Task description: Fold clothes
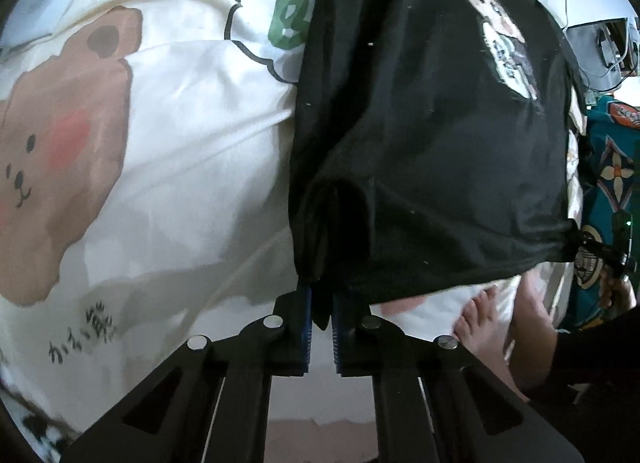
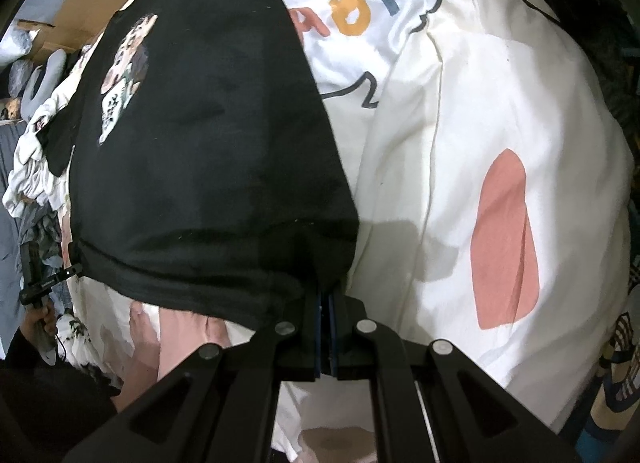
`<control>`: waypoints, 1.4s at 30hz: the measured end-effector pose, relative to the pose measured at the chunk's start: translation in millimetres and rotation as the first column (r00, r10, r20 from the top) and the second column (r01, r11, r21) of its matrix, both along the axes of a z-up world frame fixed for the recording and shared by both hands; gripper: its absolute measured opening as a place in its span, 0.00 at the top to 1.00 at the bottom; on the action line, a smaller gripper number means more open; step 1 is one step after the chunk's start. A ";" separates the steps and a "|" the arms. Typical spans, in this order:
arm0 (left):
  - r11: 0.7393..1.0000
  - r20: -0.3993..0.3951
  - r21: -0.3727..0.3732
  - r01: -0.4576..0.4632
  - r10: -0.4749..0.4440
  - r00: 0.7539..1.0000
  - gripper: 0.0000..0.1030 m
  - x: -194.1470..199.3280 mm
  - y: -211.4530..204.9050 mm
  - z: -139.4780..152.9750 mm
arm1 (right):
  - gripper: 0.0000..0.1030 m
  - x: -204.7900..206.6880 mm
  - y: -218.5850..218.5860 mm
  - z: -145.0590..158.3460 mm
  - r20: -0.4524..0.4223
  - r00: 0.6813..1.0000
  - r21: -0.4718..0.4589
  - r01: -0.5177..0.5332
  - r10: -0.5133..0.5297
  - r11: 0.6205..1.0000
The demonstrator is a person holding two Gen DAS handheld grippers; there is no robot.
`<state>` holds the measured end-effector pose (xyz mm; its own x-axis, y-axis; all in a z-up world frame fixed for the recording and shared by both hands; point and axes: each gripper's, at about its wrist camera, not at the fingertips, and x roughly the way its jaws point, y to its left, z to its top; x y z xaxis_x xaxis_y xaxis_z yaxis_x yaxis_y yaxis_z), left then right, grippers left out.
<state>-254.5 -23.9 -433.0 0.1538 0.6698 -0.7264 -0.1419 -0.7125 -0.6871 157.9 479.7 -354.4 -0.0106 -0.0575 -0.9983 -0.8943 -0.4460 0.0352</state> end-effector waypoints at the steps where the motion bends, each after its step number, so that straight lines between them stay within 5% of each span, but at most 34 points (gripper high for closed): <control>1: 1.000 0.000 0.002 0.002 -0.002 1.000 0.95 2.8 -2.1 4.6 | 0.98 -0.7 -2.0 2.7 -0.001 1.000 -0.002 0.000 0.000 1.000; 21: 0.992 0.057 0.029 -0.124 0.122 0.991 0.96 84.3 -60.1 68.2 | 0.98 11.3 -33.4 62.1 0.029 0.998 -0.048 -0.047 0.048 0.998; 28: 0.992 0.072 0.020 -0.125 0.123 0.990 0.96 86.2 -45.0 55.2 | 0.98 23.0 -28.2 72.5 0.092 0.995 -0.024 -0.044 0.046 0.999; 42: 0.993 0.197 -0.035 -0.114 0.119 0.973 0.96 93.8 -28.3 -13.6 | 0.98 37.4 -18.6 35.9 0.214 0.976 -0.060 -0.027 0.040 0.998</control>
<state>-160.7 -52.2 -446.6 0.2180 0.6752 -0.7047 0.0803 -0.7320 -0.6766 195.3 461.1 -318.5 0.2066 -0.1104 -0.9722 -0.8684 -0.4785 -0.1302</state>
